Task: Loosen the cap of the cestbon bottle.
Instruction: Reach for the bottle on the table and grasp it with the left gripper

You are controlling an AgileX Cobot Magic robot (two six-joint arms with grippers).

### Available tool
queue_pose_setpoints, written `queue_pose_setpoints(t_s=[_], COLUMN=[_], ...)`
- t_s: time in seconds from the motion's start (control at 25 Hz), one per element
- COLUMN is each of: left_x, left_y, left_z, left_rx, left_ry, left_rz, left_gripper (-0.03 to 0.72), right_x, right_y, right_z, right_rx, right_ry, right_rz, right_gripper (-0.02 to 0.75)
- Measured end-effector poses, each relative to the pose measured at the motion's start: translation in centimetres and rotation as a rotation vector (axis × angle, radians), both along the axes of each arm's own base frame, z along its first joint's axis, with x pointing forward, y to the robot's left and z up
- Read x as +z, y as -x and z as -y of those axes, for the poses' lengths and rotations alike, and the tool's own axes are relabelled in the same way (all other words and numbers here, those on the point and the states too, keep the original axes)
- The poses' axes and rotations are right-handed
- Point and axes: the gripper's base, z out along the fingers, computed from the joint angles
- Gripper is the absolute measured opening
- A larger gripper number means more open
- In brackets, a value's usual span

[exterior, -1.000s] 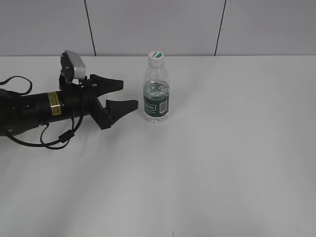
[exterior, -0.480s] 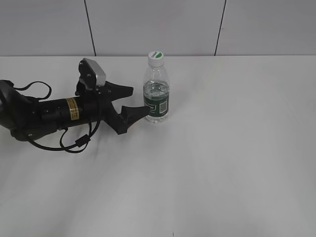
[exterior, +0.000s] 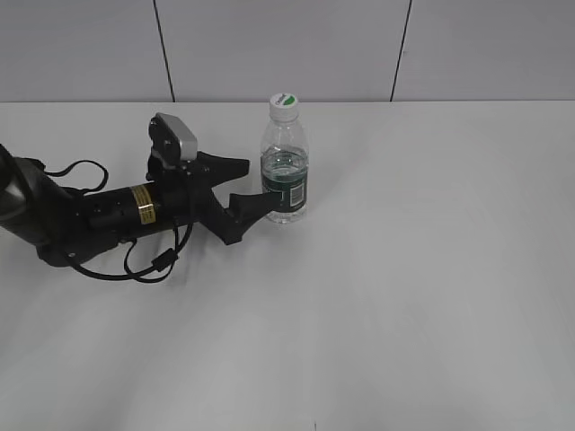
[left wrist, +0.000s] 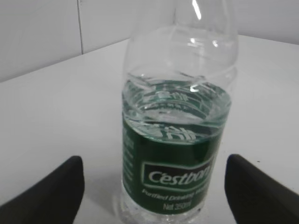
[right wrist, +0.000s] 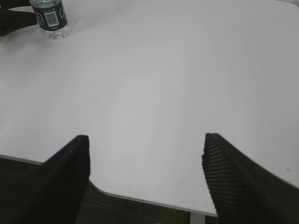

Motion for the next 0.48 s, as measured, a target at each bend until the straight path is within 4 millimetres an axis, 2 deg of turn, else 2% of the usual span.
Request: queue_pose_setpoints(t_s=[0.2,0.36,0.48], left_x=[-0.6,-0.3,-0.9], left_y=[0.0,-0.7,-1.1], left_z=[1.4,2.1,2.7], left_rx=[-0.022,-0.005,-0.009], left_ry=[0.003,0.022,0.027], left_rz=[-0.001,0.017,0.02], left_gripper=[0.561,0.561,0.561], right_x=[0.0,0.0,0.0], right_y=[0.0,0.0,0.0], right_z=[0.0,0.0,0.0], right_rx=[0.0,0.0,0.0], right_ry=[0.0,0.0,0.0], right_rz=[0.0,0.0,0.0], right_gripper=[0.572,0.572,0.572])
